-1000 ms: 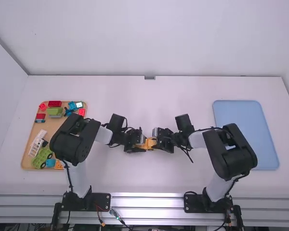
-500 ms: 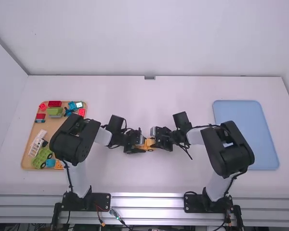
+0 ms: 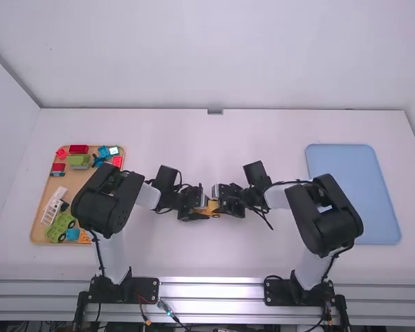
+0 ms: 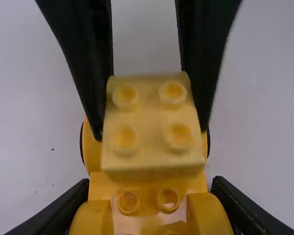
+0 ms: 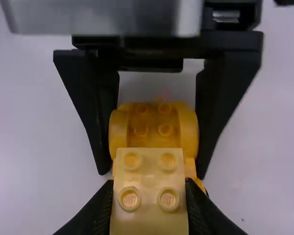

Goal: Assemble lego blocks to make yellow taxi

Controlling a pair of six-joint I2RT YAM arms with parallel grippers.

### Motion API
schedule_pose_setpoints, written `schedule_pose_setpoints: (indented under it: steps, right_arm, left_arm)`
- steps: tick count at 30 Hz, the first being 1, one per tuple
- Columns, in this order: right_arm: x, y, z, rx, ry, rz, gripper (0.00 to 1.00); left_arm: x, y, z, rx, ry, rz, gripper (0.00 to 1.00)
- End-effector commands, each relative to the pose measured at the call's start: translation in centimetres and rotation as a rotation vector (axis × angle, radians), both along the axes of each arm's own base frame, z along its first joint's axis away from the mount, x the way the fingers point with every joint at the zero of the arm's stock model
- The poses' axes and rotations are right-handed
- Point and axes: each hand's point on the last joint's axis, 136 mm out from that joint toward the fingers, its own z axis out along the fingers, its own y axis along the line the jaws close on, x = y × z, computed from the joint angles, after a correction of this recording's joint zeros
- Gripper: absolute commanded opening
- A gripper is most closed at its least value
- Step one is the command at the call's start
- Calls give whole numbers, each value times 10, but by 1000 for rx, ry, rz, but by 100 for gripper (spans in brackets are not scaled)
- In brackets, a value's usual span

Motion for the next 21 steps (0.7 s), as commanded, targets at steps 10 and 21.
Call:
schedule_pose_setpoints:
  steps: [10,21]
  right_arm:
    - [13,-10,-12,-65,30,-90,16]
    - [12,-16,-21,-121,35,-107,16]
  left_arm:
    - [-8,3,-9,7,24,-8,58]
    - [-8,3,-9,7,24,-8,58]
